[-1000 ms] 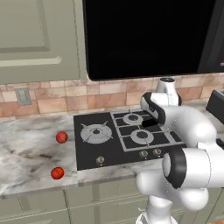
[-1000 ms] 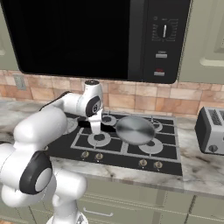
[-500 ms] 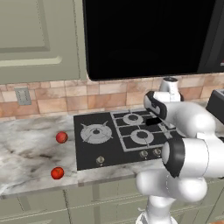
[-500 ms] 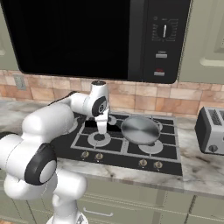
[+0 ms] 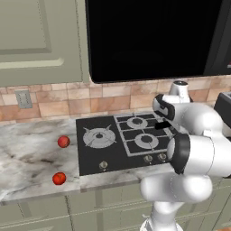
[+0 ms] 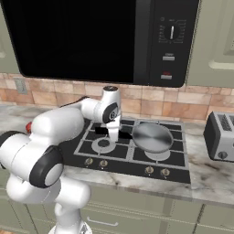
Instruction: Place the pan on the front right burner on the stove. Then place the tomato and the onion in the pan and turn on the front right burner.
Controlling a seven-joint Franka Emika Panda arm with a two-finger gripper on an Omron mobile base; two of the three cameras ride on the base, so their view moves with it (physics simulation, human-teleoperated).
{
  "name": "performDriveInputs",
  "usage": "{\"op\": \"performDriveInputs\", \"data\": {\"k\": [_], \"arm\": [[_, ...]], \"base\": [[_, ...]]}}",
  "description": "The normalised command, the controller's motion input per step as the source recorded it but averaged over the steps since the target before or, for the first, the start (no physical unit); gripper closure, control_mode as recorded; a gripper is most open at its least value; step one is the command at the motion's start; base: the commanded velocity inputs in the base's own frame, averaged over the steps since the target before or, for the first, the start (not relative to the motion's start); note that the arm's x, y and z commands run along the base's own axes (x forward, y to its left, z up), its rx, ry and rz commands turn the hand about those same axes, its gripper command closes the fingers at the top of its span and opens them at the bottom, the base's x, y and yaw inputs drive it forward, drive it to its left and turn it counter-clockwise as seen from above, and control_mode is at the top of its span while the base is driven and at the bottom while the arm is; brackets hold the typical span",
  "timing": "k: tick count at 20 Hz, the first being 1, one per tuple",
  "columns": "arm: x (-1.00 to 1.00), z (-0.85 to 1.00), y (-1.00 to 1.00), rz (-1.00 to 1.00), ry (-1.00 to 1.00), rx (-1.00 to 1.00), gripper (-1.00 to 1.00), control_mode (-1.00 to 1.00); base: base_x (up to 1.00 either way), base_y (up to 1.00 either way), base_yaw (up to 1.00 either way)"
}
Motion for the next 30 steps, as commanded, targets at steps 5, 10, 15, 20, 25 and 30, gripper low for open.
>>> {"op": "performDriveInputs", "data": {"k": [5,10,15,20,25,30], "arm": [[0.17,-0.12,-0.17,0.0,0.0,0.0,1.0,-1.0],[0.26,-0.14,-0.09,0.0,0.0,0.0,1.0,-1.0],[0.26,-0.17,-0.08,0.0,0.01,0.0,1.0,-1.0],[0.21,-0.2,-0.1,0.0,0.02,0.0,1.0,-1.0],[0.15,-0.18,-0.15,-0.02,0.0,0.0,1.0,-1.0],[0.13,-0.15,-0.14,-0.03,0.0,0.0,1.0,-1.0]], "base": [[0.0,0.0,0.0],[0.0,0.0,0.0],[0.0,0.0,0.0],[0.0,0.0,0.0],[0.0,0.0,0.0],[0.0,0.0,0.0]]}}
